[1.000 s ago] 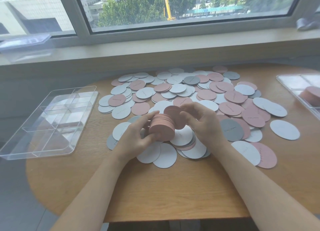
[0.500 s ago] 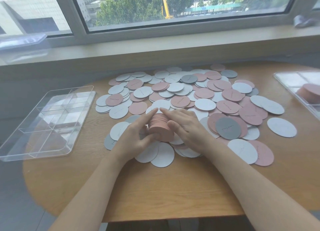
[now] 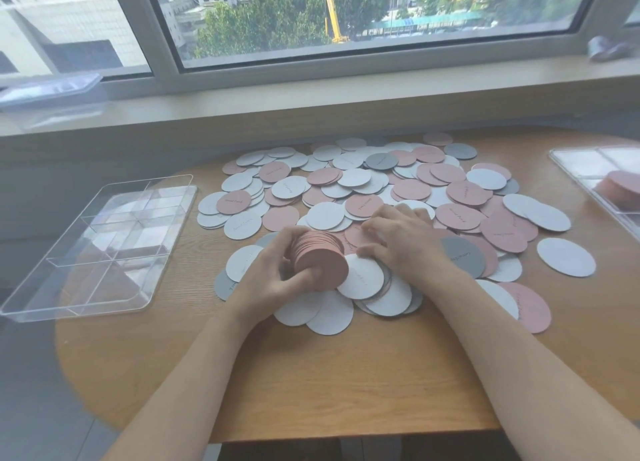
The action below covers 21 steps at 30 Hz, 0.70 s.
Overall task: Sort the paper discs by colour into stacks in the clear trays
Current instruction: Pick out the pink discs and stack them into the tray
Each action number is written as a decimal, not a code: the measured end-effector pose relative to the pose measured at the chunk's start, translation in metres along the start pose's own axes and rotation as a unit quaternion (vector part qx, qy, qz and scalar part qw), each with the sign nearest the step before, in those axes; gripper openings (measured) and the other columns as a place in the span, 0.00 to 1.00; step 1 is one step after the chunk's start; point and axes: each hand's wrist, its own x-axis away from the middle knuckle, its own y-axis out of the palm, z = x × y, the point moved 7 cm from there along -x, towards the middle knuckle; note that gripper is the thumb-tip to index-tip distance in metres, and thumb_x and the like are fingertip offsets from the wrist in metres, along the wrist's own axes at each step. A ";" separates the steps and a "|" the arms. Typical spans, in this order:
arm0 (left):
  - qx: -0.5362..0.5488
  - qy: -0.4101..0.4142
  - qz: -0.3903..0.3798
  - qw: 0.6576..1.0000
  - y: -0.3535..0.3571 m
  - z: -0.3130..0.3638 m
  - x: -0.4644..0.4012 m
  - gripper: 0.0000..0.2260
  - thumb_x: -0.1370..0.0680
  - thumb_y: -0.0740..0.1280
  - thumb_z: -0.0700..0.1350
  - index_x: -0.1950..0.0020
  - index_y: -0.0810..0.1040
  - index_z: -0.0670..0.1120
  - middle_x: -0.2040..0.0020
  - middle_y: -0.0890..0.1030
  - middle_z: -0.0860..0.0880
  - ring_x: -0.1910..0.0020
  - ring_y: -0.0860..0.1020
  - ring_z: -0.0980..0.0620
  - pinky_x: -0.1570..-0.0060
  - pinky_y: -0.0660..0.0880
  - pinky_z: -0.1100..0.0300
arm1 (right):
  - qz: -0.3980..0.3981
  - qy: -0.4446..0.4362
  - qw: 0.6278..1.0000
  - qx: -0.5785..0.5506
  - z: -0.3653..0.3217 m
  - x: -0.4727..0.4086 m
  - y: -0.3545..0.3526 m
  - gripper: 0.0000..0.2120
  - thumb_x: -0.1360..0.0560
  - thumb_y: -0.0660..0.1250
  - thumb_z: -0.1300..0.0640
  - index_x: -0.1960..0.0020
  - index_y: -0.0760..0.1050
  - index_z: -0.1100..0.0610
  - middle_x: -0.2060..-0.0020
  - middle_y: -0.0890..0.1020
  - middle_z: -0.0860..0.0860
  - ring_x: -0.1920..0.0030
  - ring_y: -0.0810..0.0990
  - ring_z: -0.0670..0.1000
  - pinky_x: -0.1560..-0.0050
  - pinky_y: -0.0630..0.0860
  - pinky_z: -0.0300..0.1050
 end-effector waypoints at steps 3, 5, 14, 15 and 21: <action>0.008 0.001 -0.005 1.000 0.000 0.000 0.000 0.21 0.26 0.70 0.46 0.35 0.72 0.52 0.47 0.82 0.52 0.50 0.81 0.47 0.48 0.79 0.50 | 0.000 0.012 1.000 0.012 -0.005 -0.004 0.000 0.24 0.28 0.64 0.31 0.44 0.79 0.48 0.44 0.75 0.45 0.40 0.69 0.50 0.39 0.60 0.51; 0.010 0.002 -0.006 1.000 0.000 -0.001 -0.001 0.20 0.26 0.71 0.46 0.35 0.72 0.53 0.46 0.81 0.55 0.49 0.81 0.52 0.49 0.79 0.57 | -0.002 0.033 0.999 0.020 -0.009 -0.005 -0.002 0.25 0.27 0.60 0.29 0.46 0.78 0.49 0.44 0.75 0.45 0.40 0.70 0.51 0.39 0.62 0.52; 0.017 0.004 -0.008 1.000 -0.001 -0.001 0.000 0.22 0.28 0.70 0.55 0.35 0.73 0.55 0.45 0.81 0.57 0.44 0.80 0.56 0.48 0.73 0.69 | -0.085 0.065 0.990 0.089 -0.034 -0.013 0.000 0.33 0.28 0.59 0.32 0.36 0.72 0.57 0.38 0.70 0.55 0.33 0.65 0.56 0.35 0.64 0.57; 0.019 0.003 -0.008 1.000 -0.001 -0.001 0.000 0.22 0.28 0.70 0.55 0.35 0.73 0.55 0.45 0.81 0.57 0.44 0.80 0.56 0.48 0.73 0.69 | -0.081 0.060 0.991 0.091 -0.035 -0.012 -0.001 0.33 0.28 0.59 0.32 0.37 0.73 0.57 0.38 0.70 0.55 0.34 0.65 0.56 0.36 0.64 0.57; 0.026 -0.002 -0.006 1.000 -0.001 -0.003 -0.001 0.22 0.27 0.70 0.54 0.34 0.72 0.55 0.44 0.81 0.59 0.43 0.79 0.56 0.48 0.73 0.70 | -0.032 0.000 0.991 0.132 -0.038 -0.004 -0.003 0.25 0.26 0.56 0.34 0.50 0.79 0.52 0.50 0.75 0.52 0.46 0.74 0.54 0.37 0.64 0.54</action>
